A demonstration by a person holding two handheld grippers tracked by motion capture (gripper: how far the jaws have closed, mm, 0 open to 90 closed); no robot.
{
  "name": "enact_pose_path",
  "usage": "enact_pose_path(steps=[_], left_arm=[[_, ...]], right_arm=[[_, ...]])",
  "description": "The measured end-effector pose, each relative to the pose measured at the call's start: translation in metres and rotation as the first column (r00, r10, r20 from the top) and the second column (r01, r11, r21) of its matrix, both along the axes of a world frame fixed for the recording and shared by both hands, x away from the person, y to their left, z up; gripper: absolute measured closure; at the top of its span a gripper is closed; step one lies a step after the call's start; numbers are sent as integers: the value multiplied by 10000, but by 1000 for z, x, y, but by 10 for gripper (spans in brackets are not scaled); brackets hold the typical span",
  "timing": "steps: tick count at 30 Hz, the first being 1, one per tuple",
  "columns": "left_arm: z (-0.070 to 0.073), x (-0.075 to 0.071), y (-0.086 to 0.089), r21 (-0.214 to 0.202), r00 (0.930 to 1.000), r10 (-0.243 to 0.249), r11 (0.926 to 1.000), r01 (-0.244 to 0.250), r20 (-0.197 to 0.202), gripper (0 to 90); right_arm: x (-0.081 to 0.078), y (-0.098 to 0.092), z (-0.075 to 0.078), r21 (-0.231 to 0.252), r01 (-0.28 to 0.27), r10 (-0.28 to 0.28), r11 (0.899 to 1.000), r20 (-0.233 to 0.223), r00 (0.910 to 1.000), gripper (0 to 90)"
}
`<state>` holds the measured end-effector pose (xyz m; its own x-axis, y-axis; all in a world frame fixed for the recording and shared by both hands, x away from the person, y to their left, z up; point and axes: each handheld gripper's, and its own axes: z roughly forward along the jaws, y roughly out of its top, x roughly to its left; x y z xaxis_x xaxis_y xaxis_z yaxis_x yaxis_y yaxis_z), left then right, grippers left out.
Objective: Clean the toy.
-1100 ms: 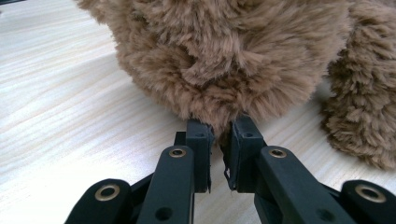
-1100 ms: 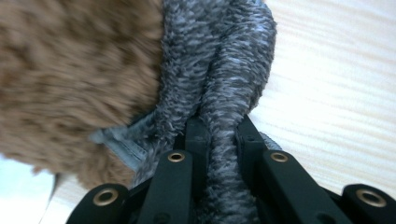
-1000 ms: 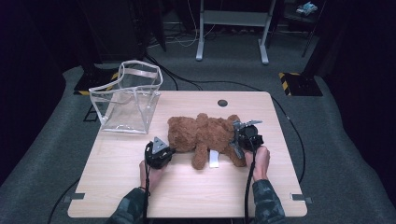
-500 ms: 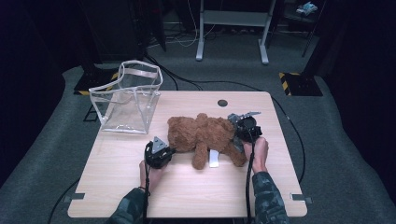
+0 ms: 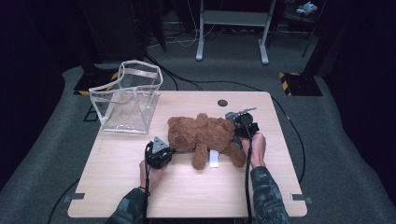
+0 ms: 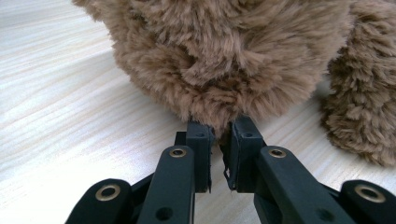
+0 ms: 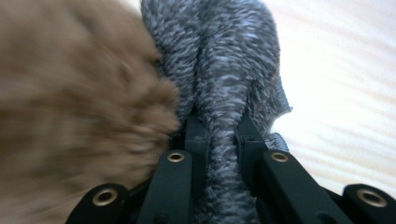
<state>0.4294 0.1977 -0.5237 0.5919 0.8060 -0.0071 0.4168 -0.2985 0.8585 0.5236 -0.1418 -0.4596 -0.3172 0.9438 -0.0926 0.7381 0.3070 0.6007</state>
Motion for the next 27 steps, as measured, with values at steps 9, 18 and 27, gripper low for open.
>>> enact_pose_path(steps=[9, 18, 27], left_arm=[[0, 1, 1, -101, 10000, 38, 9999, -38, 13, 809], [0, 0, 1, -104, 10000, 19, 9999, -19, 16, 809], [0, 0, 2, -163, 10000, -2, 9999, 2, -8, 810]], right_arm=[[-4, -24, 6, -118, 884, -883, 9960, 97, 9960, 796], [-2, -7, 10, 660, -148, 134, 9977, 206, 9997, 795], [-9, -27, 15, 490, 699, -695, 9964, -88, 9975, 796]])
